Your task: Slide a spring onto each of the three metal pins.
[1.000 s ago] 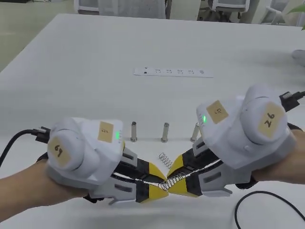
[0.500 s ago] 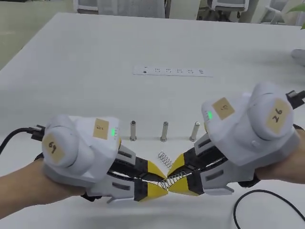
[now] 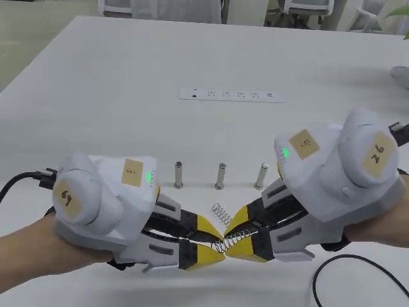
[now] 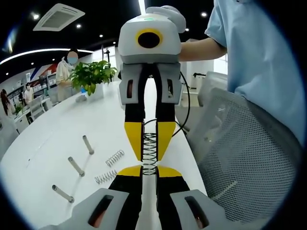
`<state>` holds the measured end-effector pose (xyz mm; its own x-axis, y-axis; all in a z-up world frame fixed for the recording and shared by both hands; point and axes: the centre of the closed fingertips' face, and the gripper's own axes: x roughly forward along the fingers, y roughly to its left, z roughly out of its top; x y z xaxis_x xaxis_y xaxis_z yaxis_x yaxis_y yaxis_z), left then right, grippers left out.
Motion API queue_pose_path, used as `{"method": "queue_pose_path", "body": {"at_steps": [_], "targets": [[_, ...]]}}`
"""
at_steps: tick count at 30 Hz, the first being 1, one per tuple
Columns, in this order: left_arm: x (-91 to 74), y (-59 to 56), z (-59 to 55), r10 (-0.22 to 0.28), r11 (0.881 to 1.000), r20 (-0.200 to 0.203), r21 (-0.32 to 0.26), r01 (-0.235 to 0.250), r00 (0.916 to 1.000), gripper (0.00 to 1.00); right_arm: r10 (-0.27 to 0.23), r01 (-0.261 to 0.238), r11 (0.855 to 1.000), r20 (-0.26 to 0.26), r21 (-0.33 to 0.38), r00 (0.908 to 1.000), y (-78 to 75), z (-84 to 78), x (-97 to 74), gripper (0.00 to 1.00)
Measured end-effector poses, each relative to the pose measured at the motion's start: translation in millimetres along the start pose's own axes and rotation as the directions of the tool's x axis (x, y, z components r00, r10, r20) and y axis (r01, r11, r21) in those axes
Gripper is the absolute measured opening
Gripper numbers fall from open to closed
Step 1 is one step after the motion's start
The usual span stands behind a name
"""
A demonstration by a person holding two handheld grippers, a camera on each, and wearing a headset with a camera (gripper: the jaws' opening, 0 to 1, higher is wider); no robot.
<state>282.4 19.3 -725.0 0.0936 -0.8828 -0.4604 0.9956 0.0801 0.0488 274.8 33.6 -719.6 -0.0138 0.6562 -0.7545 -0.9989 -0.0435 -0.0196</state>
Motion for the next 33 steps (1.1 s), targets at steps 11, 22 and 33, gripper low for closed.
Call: {"method": "queue_pose_path", "body": {"at_steps": [11,22,33], "targets": [[-1.0,3.1,-0.9,0.01,0.999,0.012,-0.031,-0.009,0.9999,0.09,0.007,-0.007,1.0,-0.006,0.001,1.0,-0.8,0.9,0.4,0.08],[-7.2,13.7,-7.2,0.088,0.989,0.039,-0.127,-0.082,0.9954,0.32,0.0,0.0,1.0,-0.016,-0.001,0.9999,-3.6,-1.6,-1.6,0.08],[-25.5,32.4,-11.2,0.225,0.952,0.074,-0.23,-0.203,0.9716,0.5,-0.001,0.002,1.0,-0.026,0.004,0.9997,-4.5,-6.5,-3.8,0.08]]}}
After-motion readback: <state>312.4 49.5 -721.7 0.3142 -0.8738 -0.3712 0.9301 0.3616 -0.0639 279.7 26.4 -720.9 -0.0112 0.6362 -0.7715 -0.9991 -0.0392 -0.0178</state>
